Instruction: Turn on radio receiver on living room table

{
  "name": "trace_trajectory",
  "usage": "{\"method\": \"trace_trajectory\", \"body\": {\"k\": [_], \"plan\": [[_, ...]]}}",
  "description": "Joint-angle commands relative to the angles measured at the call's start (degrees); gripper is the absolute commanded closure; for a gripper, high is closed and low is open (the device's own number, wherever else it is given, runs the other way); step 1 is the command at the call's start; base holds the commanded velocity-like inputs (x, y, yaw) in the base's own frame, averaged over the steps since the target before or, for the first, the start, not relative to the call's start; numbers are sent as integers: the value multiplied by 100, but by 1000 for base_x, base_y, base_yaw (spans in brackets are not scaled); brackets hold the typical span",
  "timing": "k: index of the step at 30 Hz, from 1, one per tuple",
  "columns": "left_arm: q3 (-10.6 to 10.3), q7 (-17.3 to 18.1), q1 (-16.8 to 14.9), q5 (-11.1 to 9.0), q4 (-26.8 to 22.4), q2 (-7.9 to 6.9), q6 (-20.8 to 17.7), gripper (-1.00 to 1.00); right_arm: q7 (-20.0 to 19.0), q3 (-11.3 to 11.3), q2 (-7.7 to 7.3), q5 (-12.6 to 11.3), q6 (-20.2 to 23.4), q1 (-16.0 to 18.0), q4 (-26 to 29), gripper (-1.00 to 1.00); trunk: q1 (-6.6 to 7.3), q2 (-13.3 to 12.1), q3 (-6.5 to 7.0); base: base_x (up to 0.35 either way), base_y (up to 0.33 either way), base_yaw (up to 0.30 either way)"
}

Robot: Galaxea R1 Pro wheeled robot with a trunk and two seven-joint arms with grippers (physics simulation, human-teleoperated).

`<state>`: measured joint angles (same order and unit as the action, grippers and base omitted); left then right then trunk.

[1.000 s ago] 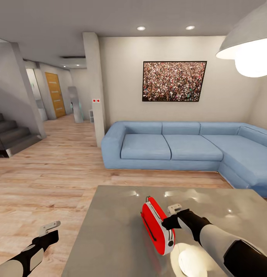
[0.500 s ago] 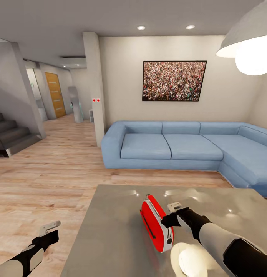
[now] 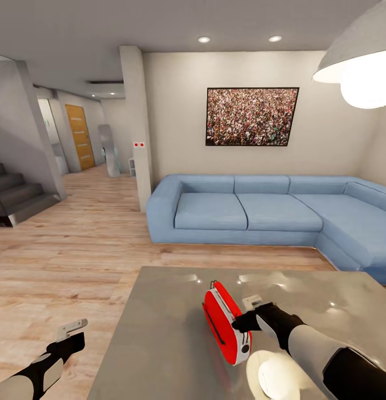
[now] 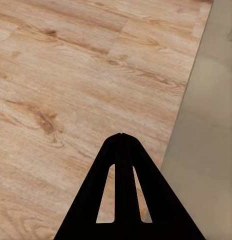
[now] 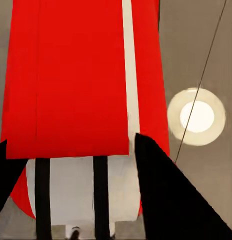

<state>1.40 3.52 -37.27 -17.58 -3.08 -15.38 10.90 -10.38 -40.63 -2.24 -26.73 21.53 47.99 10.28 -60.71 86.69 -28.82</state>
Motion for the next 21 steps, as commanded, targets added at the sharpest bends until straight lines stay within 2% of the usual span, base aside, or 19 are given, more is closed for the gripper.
{"method": "trace_trajectory", "body": {"k": [1,21], "plan": [[0,0,0,0,0,0,0,100,1,2,2,-1,0,-6,1,-100,0,0,1,0,0,0],[-6,9,0,7,-7,-3,25,100,1,2,4,1,0,-9,1,-100,0,0,1,0,0,0]]}}
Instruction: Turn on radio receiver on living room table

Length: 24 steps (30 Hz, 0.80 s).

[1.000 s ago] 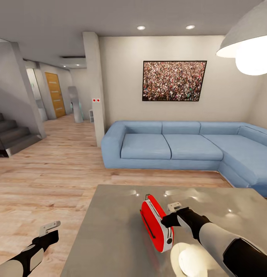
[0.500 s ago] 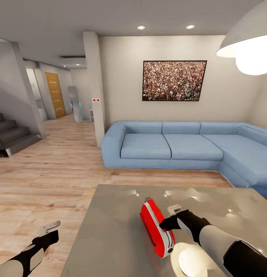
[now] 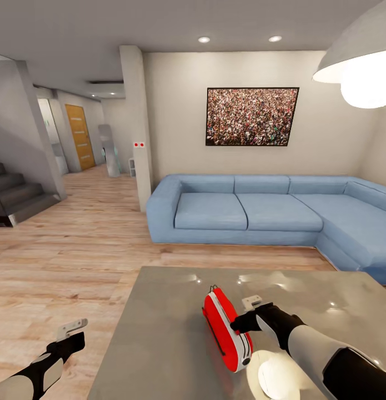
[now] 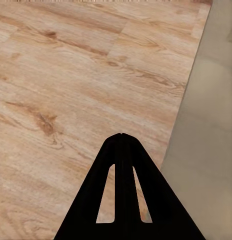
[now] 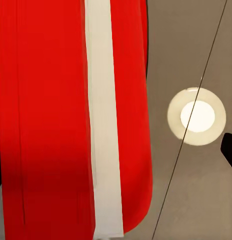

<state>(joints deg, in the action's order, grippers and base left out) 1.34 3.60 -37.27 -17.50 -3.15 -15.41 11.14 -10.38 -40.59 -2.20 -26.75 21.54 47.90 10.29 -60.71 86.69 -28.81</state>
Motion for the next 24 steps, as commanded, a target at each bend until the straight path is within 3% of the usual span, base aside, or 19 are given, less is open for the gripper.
{"method": "trace_trajectory", "body": {"k": [1,24], "plan": [[-1,0,0,2,0,-2,1,100,1,0,0,1,0,0,0,-100,22,-40,18,0,0,0],[-11,0,0,12,-1,-71,-4,100,66,-2,26,3,0,0,-2,-100,527,-963,431,-20,0,0]]}}
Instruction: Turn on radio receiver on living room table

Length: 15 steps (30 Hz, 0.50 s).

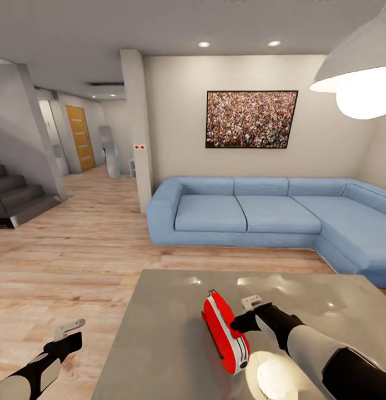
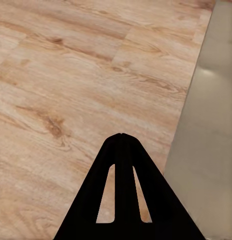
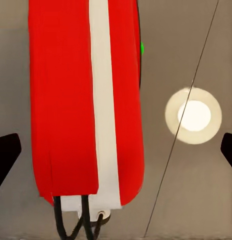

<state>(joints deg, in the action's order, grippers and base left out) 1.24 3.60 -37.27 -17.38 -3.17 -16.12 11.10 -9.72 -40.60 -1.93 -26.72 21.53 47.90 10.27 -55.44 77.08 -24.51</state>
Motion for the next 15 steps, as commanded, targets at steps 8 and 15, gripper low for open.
{"method": "trace_trajectory", "body": {"k": [8,15], "plan": [[-1,-8,0,3,0,-4,-3,100,5,0,2,0,-1,0,1,-100,176,-322,144,-308,0,0],[-1,-9,0,6,0,-5,-3,100,10,0,8,0,-7,0,0,-100,330,-603,270,-334,0,0]]}}
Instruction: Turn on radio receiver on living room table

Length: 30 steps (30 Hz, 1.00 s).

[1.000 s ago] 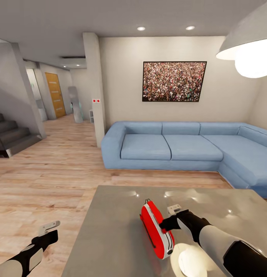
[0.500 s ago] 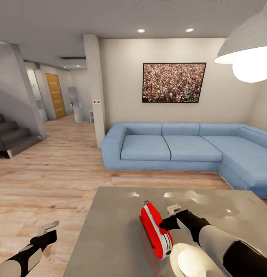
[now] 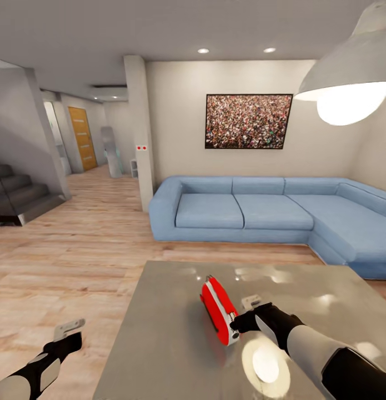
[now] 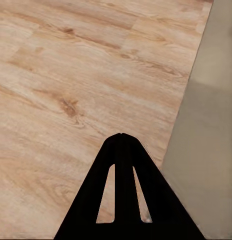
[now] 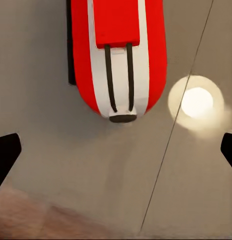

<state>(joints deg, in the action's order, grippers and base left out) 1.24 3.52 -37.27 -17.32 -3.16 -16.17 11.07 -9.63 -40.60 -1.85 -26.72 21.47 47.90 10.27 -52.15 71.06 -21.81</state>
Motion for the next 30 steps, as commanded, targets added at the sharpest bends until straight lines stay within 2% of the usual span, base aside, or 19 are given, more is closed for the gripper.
{"method": "trace_trajectory", "body": {"k": [1,14,18,21,22,23,24,27,29,30], "plan": [[0,0,0,0,0,0,0,100,1,0,0,0,-1,0,0,-100,23,-42,18,-335,0,0],[0,0,0,4,0,19,0,100,35,6,-1,3,-169,0,0,-100,308,-563,252,-335,0,0],[0,4,0,14,5,23,0,100,49,8,-11,7,-289,0,-70,-100,396,-723,324,-172,0,0],[0,7,0,17,27,9,0,100,55,8,-15,7,-549,0,-401,-100,462,-844,377,-47,0,0],[0,8,0,17,74,7,0,100,56,9,-16,4,-747,0,-555,-100,484,-884,395,-22,0,0],[-9,8,0,18,252,21,2,100,57,9,-16,0,-1198,0,-916,-100,506,-924,413,-9,0,0],[-14,9,0,20,347,29,4,100,57,12,-16,-3,-1382,0,-1099,-100,528,-964,431,-6,0,0],[-22,9,0,62,557,38,5,100,57,20,-26,-10,-1595,-21,-1311,-100,594,-1084,485,-3,0,0],[-24,9,30,158,705,33,-6,100,57,24,-36,-13,-1693,-190,-1397,-100,638,-1165,521,-1,0,0],[-25,11,147,213,751,30,-12,100,57,28,-35,-11,-1740,-340,-1427,-100,660,-1205,539,0,0,0]]}}
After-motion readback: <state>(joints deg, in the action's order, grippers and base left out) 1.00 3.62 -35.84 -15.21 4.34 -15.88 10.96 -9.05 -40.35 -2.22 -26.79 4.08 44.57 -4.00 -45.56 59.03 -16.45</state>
